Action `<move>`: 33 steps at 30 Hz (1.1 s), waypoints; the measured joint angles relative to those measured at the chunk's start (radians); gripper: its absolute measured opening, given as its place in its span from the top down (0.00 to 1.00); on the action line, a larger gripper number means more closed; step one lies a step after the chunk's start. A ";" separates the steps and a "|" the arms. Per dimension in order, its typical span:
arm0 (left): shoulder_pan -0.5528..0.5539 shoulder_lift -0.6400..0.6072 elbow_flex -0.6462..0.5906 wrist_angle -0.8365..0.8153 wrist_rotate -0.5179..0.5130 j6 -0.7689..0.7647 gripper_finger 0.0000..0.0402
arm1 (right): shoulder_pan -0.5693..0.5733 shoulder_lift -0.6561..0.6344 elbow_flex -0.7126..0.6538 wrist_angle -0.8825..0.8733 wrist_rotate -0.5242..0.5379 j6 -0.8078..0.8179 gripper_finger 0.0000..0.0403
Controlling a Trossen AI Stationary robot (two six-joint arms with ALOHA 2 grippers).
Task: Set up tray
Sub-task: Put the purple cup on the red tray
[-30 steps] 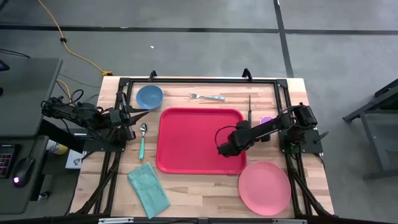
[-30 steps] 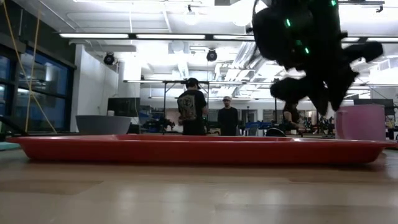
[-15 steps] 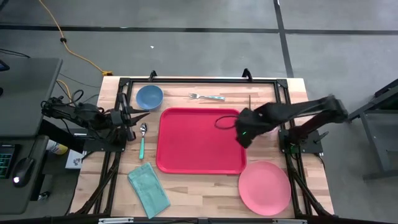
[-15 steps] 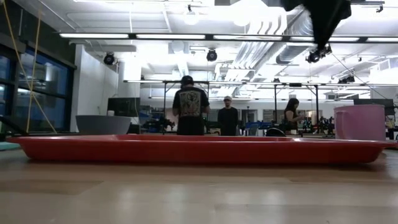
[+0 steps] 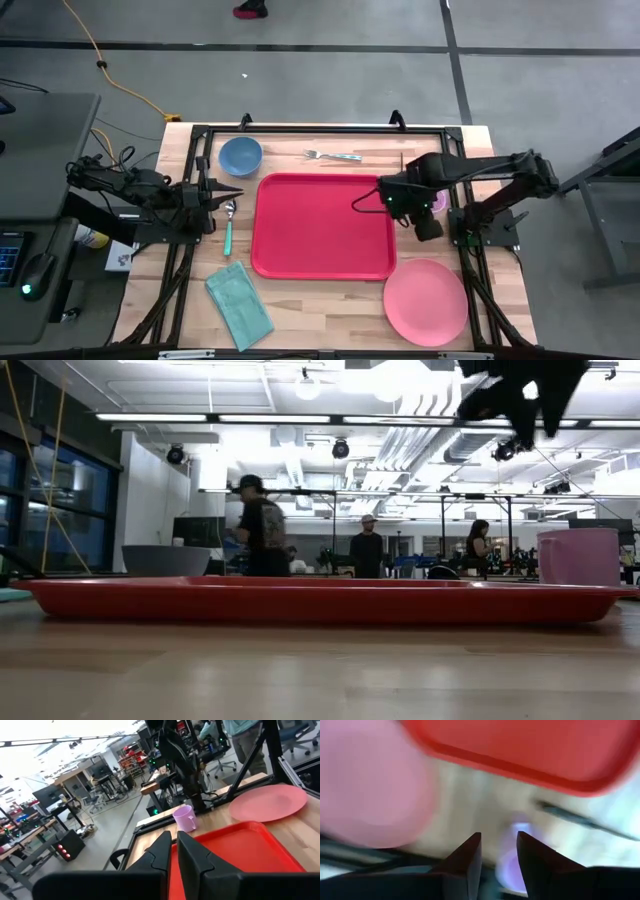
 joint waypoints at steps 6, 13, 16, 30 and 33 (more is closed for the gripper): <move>0.000 0.000 0.000 0.001 0.000 -0.016 0.85 | -0.152 0.001 -0.129 0.040 0.078 0.307 0.74; 0.000 0.000 0.000 0.001 -0.008 -0.036 0.85 | -0.248 -0.130 -0.312 0.207 -0.004 0.498 0.70; 0.000 0.000 0.000 0.001 -0.008 -0.036 0.85 | -0.269 -0.194 -0.356 0.237 -0.033 0.613 0.69; 0.000 0.000 0.000 0.001 -0.010 -0.039 0.85 | -0.320 -0.286 -0.431 0.302 0.033 1.027 0.69; 0.000 0.000 0.000 0.001 -0.010 -0.040 0.85 | -0.336 -0.270 -0.432 0.329 0.057 1.071 0.69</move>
